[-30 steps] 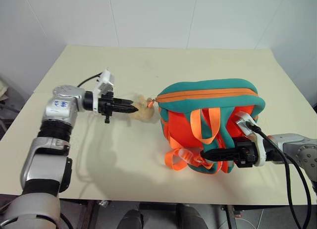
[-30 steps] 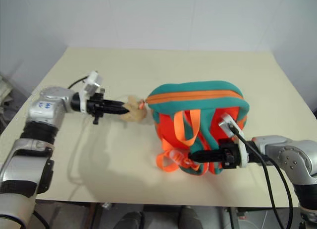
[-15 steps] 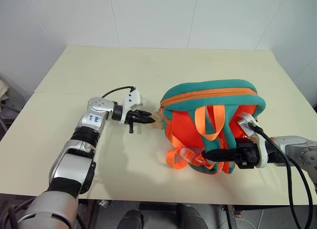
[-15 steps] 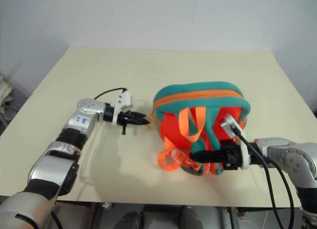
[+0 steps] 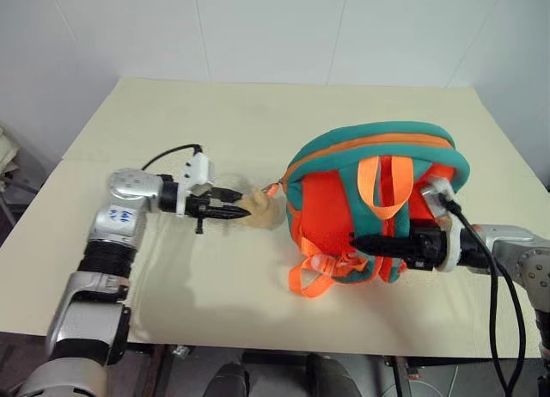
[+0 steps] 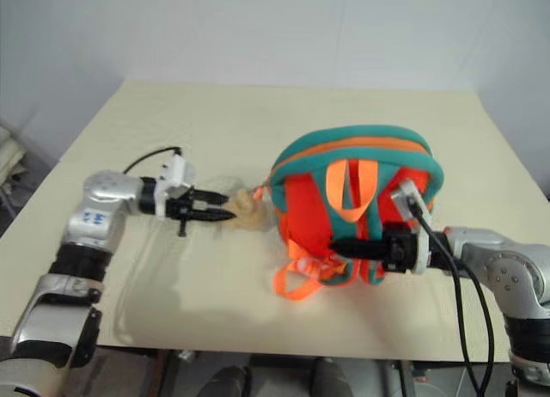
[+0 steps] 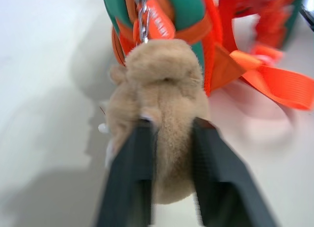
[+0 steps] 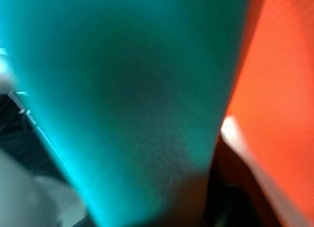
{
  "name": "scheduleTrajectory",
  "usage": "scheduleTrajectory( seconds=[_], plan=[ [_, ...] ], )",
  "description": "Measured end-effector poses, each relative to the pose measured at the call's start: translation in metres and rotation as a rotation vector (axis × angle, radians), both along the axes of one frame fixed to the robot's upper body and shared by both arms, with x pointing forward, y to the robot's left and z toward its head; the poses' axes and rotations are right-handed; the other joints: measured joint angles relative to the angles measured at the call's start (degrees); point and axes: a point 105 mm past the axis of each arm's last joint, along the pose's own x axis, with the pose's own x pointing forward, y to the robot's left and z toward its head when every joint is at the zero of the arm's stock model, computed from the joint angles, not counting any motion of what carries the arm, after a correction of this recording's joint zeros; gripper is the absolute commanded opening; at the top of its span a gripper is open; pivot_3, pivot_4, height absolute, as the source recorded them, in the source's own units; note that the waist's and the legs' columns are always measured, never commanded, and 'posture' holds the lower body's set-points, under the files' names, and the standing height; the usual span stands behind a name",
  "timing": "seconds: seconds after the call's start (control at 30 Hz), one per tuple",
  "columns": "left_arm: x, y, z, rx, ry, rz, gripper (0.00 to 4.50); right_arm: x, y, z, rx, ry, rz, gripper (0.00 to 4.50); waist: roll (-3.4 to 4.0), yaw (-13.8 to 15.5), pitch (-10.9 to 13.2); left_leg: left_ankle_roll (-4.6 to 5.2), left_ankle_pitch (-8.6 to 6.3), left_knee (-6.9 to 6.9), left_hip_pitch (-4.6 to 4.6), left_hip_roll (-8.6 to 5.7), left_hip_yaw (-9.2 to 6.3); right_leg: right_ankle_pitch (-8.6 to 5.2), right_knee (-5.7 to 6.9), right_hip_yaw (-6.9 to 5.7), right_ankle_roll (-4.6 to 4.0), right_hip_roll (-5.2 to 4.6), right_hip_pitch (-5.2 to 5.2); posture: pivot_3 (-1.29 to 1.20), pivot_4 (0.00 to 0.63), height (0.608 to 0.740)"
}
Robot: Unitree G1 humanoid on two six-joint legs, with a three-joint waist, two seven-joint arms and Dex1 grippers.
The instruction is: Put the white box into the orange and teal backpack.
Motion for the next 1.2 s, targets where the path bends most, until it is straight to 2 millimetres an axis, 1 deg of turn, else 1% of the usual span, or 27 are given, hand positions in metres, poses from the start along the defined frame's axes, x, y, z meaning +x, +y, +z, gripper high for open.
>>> scheduleTrajectory(
  seconds=[0.07, 0.13, 0.17, 0.23, 0.3, 0.43, 0.57, 0.7, 0.8, 0.93, 1.1, 1.2],
  plan=[
    [-0.011, 0.007, -0.001, 0.005, 0.013, -0.013, 2.88, 0.002, -0.005, 0.007, -0.001, -0.047, -0.022, 3.57, 0.00, -0.38, 0.00, 0.00, 0.00, -0.10, -0.01, 0.02, 0.00, 0.00, 0.05, 0.00, 0.00, 0.00, -0.01, 0.00, 0.150, 0.740],
    [-0.026, 0.011, -0.007, 0.009, 0.051, -0.032, 3.51, 0.005, -0.011, 0.014, 0.000, -0.106, -0.057, 4.24, 0.01, -0.68, 0.00, 0.01, 0.00, -0.17, -0.03, 0.02, 0.03, 0.00, -0.01, 0.00, 0.00, -0.03, -0.03, 0.00, 0.150, 0.740],
    [-0.031, 0.011, -0.009, 0.004, 0.074, -0.039, 3.78, 0.006, -0.015, 0.019, 0.000, -0.137, -0.077, 4.49, 0.01, -0.65, 0.00, 0.01, -0.01, -0.19, -0.04, 0.02, 0.03, 0.00, -0.02, 0.00, 0.00, -0.03, -0.04, 0.00, 0.150, 0.740],
    [-0.041, 0.009, -0.012, -0.003, 0.099, -0.056, 4.44, 0.006, -0.023, 0.025, -0.011, -0.190, -0.116, 4.50, 0.01, -0.62, 0.01, 0.02, -0.01, -0.19, -0.05, 0.03, 0.03, 0.00, -0.04, -0.01, 0.00, -0.02, -0.05, 0.00, 0.150, 0.740],
    [-0.047, 0.007, -0.012, -0.028, 0.105, -0.068, 4.49, 0.004, -0.031, 0.026, -0.028, -0.220, -0.146, 4.50, 0.01, -0.28, 0.01, 0.02, -0.01, -0.18, -0.05, 0.03, 0.01, 0.00, -0.04, -0.04, 0.00, -0.03, -0.03, 0.00, 0.150, 0.740],
    [-0.051, 0.012, -0.012, -0.064, 0.117, -0.037, 4.49, -0.008, -0.047, 0.012, -0.080, -0.186, -0.187, 4.50, 0.01, -0.17, 0.00, 0.02, -0.01, -0.12, 0.02, 0.00, 0.06, -0.01, -0.16, 0.00, -0.01, -0.04, 0.03, 0.00, 0.150, 0.740],
    [-0.057, 0.017, -0.031, -0.075, 0.171, -0.004, 4.49, -0.019, -0.062, -0.003, -0.161, -0.193, -0.217, 4.50, 0.01, -0.58, 0.01, 0.02, -0.01, -0.12, 0.12, 0.03, 0.07, -0.02, -0.12, 0.01, -0.03, 0.00, 0.07, 0.00, 0.150, 0.740],
    [-0.061, 0.020, -0.042, -0.077, 0.180, 0.009, 4.49, -0.029, -0.072, -0.019, -0.259, -0.223, -0.209, 4.50, 0.01, -0.65, 0.00, 0.01, 0.00, -0.12, 0.20, 0.03, 0.08, -0.03, -0.10, 0.02, -0.05, 0.00, 0.13, 0.00, 0.150, 0.740],
    [-0.061, 0.022, -0.043, -0.085, 0.162, 0.025, 4.49, -0.028, -0.080, -0.021, -0.315, -0.303, -0.213, 4.50, 0.01, -0.66, 0.00, 0.01, 0.00, -0.10, 0.26, 0.02, 0.10, -0.02, -0.11, 0.03, -0.06, -0.02, 0.21, 0.00, 0.150, 0.740],
    [-0.063, 0.029, -0.045, -0.103, 0.128, 0.060, 4.49, -0.027, -0.089, -0.022, -0.360, -0.365, -0.204, 4.50, 0.01, -0.64, 0.00, 0.00, 0.00, -0.13, 0.27, 0.03, 0.09, -0.01, -0.12, 0.02, -0.07, -0.01, 0.20, 0.00, 0.150, 0.740],
    [-0.064, 0.031, -0.043, -0.155, 0.054, 0.089, 4.49, -0.028, -0.096, -0.030, -0.420, -0.415, -0.156, 4.50, 0.01, -0.62, 0.00, 0.00, 0.00, -0.14, 0.25, 0.02, 0.10, -0.01, -0.16, 0.02, -0.07, -0.04, 0.20, 0.00, 0.150, 0.740],
    [-0.069, 0.032, -0.041, -0.165, 0.033, 0.098, 4.49, -0.023, -0.100, -0.033, -0.422, -0.431, -0.147, 4.50, 0.01, -0.63, 0.00, 0.00, 0.00, -0.14, 0.27, 0.02, 0.10, -0.01, -0.15, 0.03, -0.07, -0.04, 0.21, 0.00, 0.150, 0.740]
  ],
)
